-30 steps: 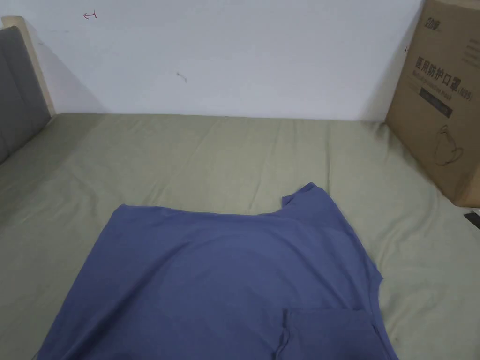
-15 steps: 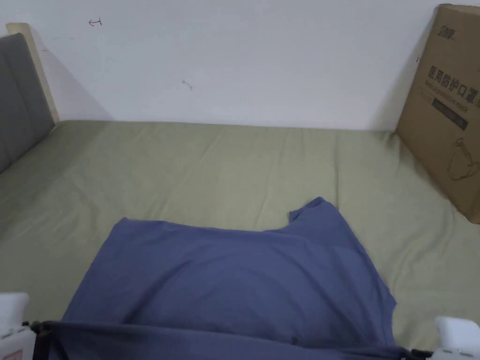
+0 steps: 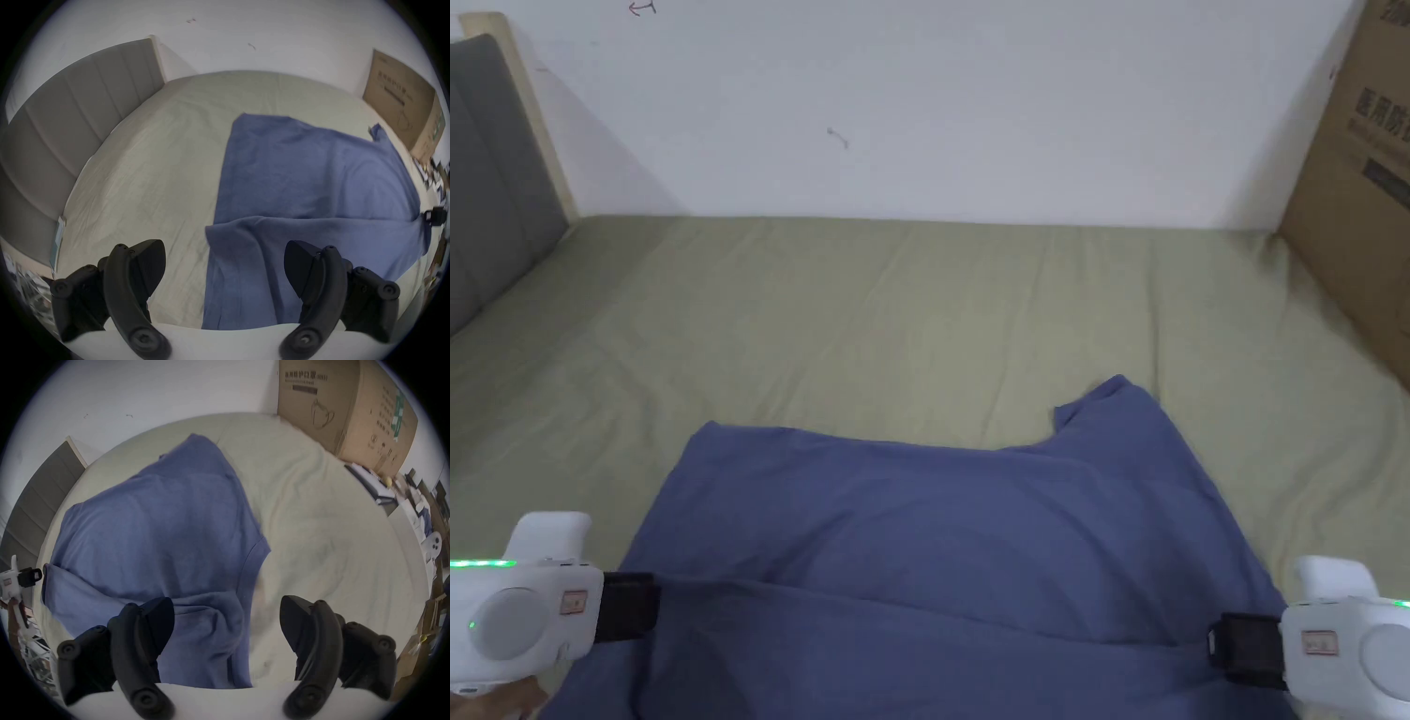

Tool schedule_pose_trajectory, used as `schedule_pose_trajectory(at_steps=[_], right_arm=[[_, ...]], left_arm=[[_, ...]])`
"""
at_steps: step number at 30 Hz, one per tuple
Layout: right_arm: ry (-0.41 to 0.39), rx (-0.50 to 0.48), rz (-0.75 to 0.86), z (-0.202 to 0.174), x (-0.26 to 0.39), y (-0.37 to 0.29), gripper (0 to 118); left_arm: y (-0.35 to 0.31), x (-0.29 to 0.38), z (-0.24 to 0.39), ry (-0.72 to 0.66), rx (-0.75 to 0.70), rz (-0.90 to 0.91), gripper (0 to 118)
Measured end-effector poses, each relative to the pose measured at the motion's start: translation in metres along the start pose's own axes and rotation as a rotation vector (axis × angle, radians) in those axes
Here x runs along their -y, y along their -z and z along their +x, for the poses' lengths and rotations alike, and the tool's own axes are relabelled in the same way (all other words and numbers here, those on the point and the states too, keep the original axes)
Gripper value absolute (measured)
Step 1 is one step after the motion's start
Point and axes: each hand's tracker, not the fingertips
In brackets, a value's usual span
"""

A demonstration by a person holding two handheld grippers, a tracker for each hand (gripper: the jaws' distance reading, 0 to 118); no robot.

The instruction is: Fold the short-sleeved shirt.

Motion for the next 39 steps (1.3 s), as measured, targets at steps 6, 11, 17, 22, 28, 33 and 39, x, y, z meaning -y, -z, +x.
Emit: schedule_pose_trajectory(at_steps=[6, 11, 17, 22, 28, 33, 39], right_arm=[[0.012, -0.068, 0.088, 0.0, 0.024, -0.058, 57], [0.028, -0.069, 0.116, -0.009, 0.074, -0.089, 0], [0.116, -0.122, 0.081, -0.013, 0.119, -0.098, 0], [0.151, -0.116, 0.058, -0.011, 0.13, -0.098, 0], [0.183, -0.116, 0.05, -0.009, 0.126, -0.094, 0], [0.218, -0.116, 0.032, -0.003, 0.116, -0.073, 30], [0.29, -0.125, 0.032, 0.001, 0.091, -0.028, 103]], left_arm=[[-0.069, 0.034, -0.026, -0.14, 0.106, 0.066, 88], [-0.095, 0.084, -0.033, -0.135, 0.136, 0.062, 2], [-0.085, 0.113, -0.029, -0.196, 0.174, 0.032, 0], [-0.048, 0.09, -0.04, -0.31, 0.158, 0.036, 89], [0.004, 0.08, -0.038, -0.38, 0.205, -0.063, 61], [-0.007, 0.08, -0.026, -0.28, 0.141, -0.024, 6], [-0.022, 0.063, -0.025, -0.23, 0.139, -0.02, 5]])
